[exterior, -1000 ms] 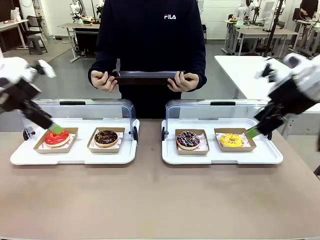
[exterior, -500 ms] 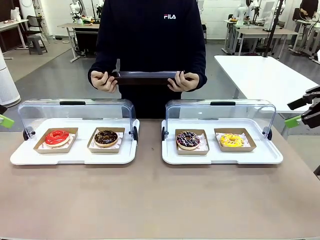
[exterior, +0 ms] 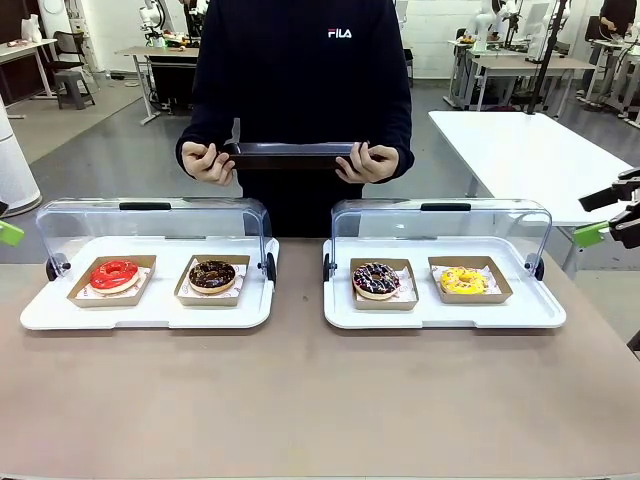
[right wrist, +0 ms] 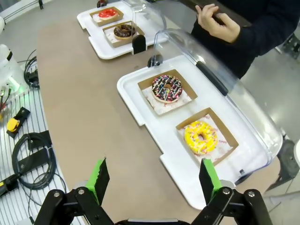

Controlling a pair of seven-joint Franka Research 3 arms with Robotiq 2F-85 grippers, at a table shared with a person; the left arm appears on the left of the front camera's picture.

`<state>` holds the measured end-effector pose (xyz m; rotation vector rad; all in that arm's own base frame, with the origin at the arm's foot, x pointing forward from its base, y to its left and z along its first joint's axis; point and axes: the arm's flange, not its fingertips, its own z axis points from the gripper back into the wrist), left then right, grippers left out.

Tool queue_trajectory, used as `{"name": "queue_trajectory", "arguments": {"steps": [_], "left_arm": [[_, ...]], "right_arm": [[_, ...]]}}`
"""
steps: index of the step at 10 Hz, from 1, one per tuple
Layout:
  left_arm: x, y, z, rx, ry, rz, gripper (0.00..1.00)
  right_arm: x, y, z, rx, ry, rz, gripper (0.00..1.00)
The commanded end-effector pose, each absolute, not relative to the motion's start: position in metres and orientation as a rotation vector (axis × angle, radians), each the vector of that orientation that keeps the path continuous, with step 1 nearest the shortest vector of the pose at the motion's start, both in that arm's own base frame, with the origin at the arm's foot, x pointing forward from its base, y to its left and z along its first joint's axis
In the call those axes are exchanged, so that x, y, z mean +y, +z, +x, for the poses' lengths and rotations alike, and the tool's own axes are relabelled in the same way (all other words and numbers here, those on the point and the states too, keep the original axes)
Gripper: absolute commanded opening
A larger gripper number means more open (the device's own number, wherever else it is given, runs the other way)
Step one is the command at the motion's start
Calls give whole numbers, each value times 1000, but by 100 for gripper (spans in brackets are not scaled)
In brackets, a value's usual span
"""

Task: Provide the desired donut to the person.
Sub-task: Pick up and lift the Paper togo box containing the Donut pointed at by the person.

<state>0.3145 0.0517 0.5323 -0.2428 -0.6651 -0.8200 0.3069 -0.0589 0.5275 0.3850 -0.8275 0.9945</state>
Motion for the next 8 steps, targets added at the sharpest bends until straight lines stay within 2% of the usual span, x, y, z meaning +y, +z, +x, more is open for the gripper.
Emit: {"name": "queue_trajectory", "arguments": {"steps": [1, 8], "left_arm": [[43, 505, 286, -735, -835, -234, 100], [43, 522, 282, -853, -847, -248, 100]], "right_arm": [[-53, 517, 300, -861, 1016, 390, 100], [-54, 525, 296, -918, 1019, 366, 100]]}}
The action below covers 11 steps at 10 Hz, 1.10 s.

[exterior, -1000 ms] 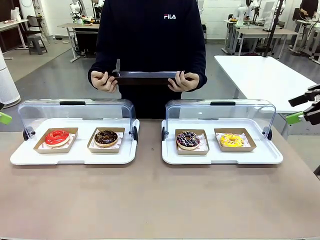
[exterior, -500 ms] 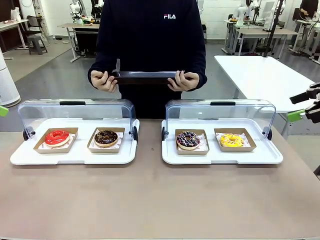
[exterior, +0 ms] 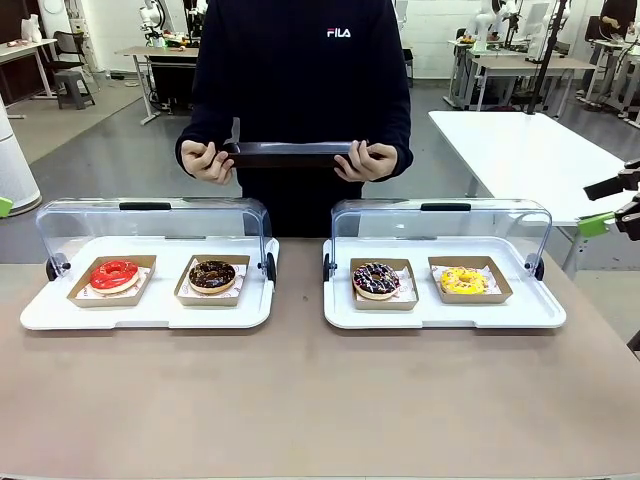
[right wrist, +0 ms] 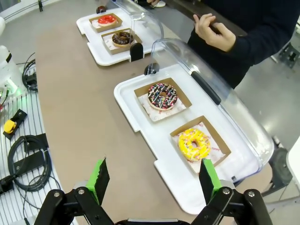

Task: Provide the desired donut to the person.
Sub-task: Pick up and lift the Paper togo box containing the Donut pointed at by the person.

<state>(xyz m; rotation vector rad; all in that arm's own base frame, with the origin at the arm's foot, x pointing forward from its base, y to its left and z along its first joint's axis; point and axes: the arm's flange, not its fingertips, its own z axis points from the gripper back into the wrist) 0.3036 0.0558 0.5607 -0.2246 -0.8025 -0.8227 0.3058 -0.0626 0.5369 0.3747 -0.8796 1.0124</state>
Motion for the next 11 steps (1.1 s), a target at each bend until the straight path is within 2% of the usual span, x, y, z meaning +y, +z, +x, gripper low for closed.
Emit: {"name": "queue_trajectory", "arguments": {"steps": [1, 9, 10, 11], "left_arm": [[42, 523, 284, -858, -859, -239, 100], [37, 527, 290, -873, -855, -271, 100], [48, 564, 307, -831, -850, -225, 100], [48, 564, 307, -831, -850, -225, 100]], "right_arm": [[-54, 528, 296, -925, 1011, 359, 100], [-52, 529, 296, -935, 1012, 313, 100], [-62, 547, 305, -893, 1015, 346, 100], [-62, 547, 305, -893, 1015, 346, 100]]}}
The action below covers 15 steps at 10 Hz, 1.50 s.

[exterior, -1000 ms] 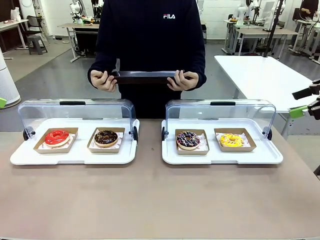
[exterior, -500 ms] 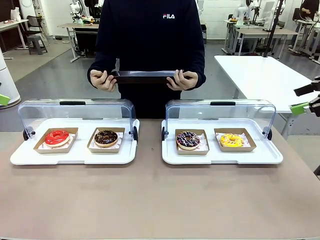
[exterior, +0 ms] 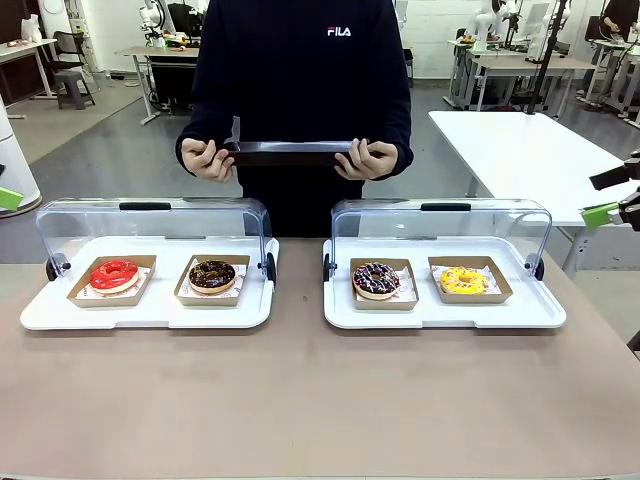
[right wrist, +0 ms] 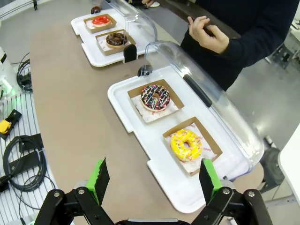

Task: Provide the desired donut to the person.
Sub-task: Pick up and lift the Paper togo box containing the Donut pointed at by the person.

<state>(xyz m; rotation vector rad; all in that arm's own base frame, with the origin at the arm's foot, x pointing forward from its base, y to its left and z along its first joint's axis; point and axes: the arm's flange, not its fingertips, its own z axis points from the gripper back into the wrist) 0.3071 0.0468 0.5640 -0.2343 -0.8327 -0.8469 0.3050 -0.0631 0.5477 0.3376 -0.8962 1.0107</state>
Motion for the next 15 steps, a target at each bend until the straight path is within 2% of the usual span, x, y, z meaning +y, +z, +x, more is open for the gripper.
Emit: {"name": "queue_trajectory", "arguments": {"steps": [1, 15], "left_arm": [[48, 564, 307, -831, -850, -225, 100], [48, 564, 307, -831, -850, -225, 100]], "right_arm": [[-62, 547, 305, -893, 1015, 346, 100], [-62, 547, 305, -893, 1015, 346, 100]]}}
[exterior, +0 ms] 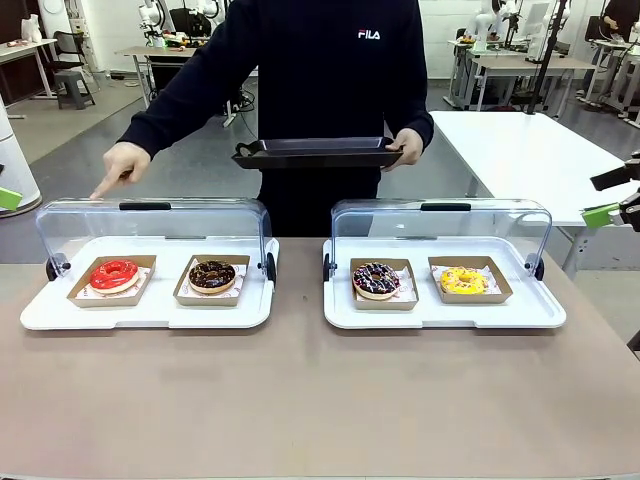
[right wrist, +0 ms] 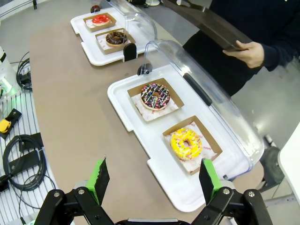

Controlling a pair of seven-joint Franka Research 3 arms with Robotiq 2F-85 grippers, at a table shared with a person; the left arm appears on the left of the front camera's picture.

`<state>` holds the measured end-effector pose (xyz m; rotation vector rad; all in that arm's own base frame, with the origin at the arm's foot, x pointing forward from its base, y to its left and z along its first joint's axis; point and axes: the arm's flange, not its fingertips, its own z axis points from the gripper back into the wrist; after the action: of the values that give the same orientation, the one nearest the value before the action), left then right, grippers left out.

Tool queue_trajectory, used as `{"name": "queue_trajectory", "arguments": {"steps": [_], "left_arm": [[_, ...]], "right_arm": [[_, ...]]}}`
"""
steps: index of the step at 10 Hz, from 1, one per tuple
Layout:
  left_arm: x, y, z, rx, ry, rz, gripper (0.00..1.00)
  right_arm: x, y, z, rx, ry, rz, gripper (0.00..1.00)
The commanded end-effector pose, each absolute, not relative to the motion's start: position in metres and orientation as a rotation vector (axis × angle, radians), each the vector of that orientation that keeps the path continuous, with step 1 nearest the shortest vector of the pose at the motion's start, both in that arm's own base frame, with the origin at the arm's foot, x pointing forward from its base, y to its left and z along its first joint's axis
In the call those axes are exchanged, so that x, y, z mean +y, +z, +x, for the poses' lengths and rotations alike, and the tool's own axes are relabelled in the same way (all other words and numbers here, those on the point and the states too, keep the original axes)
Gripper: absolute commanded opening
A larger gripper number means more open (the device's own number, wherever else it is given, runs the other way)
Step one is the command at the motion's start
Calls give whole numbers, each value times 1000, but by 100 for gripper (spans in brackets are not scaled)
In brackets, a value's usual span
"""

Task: Provide the desired donut to the person.
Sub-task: Pick up and lift the Paper togo box containing the Donut pointed at by the person.

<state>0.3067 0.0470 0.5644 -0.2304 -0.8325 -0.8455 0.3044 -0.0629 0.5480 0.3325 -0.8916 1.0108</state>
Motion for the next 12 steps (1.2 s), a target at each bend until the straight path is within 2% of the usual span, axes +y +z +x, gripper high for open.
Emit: {"name": "queue_trajectory", "arguments": {"steps": [1, 12], "left_arm": [[48, 564, 307, -831, -850, -225, 100], [48, 564, 307, -831, -850, -225, 100]], "right_arm": [[-62, 547, 305, -893, 1015, 346, 100], [-62, 547, 305, -893, 1015, 346, 100]]}}
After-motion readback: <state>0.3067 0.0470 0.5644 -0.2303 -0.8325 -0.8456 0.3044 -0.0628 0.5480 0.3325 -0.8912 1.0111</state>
